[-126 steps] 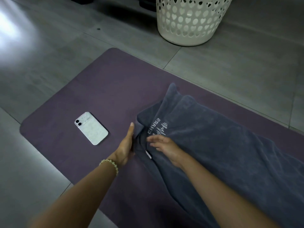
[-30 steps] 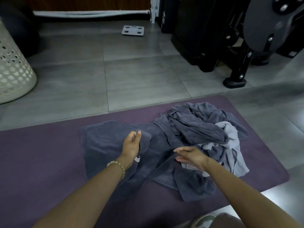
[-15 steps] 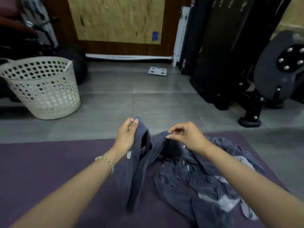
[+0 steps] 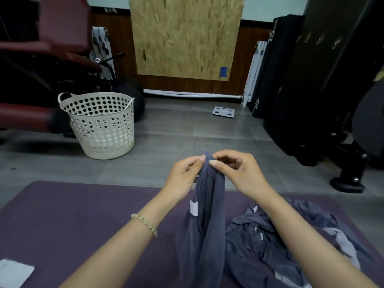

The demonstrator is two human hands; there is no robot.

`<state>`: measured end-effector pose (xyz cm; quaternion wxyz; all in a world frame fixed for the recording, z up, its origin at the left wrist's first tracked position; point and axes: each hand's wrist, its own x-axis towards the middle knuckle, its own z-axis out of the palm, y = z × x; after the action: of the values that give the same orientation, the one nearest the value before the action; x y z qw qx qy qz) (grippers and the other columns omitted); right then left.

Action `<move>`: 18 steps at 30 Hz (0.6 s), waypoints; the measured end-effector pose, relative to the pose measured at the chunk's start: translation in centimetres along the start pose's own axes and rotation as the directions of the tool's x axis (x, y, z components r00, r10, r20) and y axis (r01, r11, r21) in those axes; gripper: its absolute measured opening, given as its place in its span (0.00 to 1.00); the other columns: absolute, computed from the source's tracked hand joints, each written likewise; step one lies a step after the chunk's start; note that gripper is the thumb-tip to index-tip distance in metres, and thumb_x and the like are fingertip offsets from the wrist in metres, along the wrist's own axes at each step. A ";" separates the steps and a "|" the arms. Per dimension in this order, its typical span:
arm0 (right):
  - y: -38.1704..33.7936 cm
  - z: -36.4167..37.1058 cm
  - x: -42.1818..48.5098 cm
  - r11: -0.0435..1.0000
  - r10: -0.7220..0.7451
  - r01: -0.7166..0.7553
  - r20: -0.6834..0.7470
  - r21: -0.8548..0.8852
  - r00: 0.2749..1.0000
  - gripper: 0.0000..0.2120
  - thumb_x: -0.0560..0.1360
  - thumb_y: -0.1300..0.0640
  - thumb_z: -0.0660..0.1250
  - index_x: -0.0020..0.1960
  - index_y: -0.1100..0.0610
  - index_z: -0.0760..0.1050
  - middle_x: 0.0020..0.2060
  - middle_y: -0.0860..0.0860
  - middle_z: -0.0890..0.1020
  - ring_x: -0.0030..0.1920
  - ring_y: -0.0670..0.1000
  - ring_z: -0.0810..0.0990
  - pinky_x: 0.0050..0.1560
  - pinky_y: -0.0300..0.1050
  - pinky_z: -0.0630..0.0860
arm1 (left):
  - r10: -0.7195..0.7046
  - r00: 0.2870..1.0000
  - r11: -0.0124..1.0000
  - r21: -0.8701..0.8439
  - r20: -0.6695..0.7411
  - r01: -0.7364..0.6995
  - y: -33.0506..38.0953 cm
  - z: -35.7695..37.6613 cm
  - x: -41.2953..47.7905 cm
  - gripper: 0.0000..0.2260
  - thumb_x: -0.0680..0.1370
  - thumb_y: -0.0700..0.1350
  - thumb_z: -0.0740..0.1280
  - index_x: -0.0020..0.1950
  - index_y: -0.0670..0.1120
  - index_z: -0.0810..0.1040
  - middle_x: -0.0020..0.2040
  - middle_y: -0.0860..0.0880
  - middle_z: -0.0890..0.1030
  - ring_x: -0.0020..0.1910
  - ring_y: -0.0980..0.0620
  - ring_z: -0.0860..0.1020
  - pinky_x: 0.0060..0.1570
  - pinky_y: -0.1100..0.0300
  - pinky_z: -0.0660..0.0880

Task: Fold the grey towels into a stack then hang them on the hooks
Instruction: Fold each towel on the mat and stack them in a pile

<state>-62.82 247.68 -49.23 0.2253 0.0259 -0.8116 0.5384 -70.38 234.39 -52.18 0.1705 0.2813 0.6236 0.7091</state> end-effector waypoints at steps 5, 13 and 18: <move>-0.1 0.7 0.1 0.999 -0.046 0.043 -0.101 -0.033 0.994 0.08 0.71 0.65 0.72 0.40 0.53 0.82 0.37 0.49 0.81 0.37 0.43 0.78 0.41 0.33 0.73 | -0.017 1.000 1.000 0.020 0.009 0.017 0.3 -0.3 -0.5 0.12 0.82 0.45 0.58 0.51 0.45 0.81 0.42 0.49 0.83 0.41 0.57 0.80 0.42 0.65 0.75; 0.5 0.9 0.0 0.974 0.165 -0.132 -0.177 0.186 0.970 0.02 0.70 0.65 0.73 0.40 0.59 0.82 0.33 0.46 0.84 0.35 0.41 0.80 0.37 0.32 0.75 | 0.018 0.998 0.996 0.083 0.066 -0.023 0.7 -0.6 -1.1 0.08 0.80 0.42 0.63 0.46 0.40 0.80 0.37 0.48 0.82 0.34 0.61 0.78 0.35 0.70 0.72; 1.8 1.5 -0.3 0.879 0.319 -0.250 -0.113 0.406 0.941 0.03 0.74 0.63 0.69 0.45 0.59 0.75 0.34 0.47 0.81 0.34 0.40 0.78 0.37 0.31 0.74 | -0.007 0.997 0.993 0.117 -0.080 0.016 -0.2 -0.4 -0.9 0.10 0.78 0.42 0.66 0.43 0.37 0.79 0.33 0.47 0.79 0.30 0.59 0.74 0.31 0.67 0.68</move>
<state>-63.60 247.03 -51.40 0.2049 -0.0979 -0.6613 0.7150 -69.95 233.59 -52.56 0.1329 0.2588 0.6724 0.6806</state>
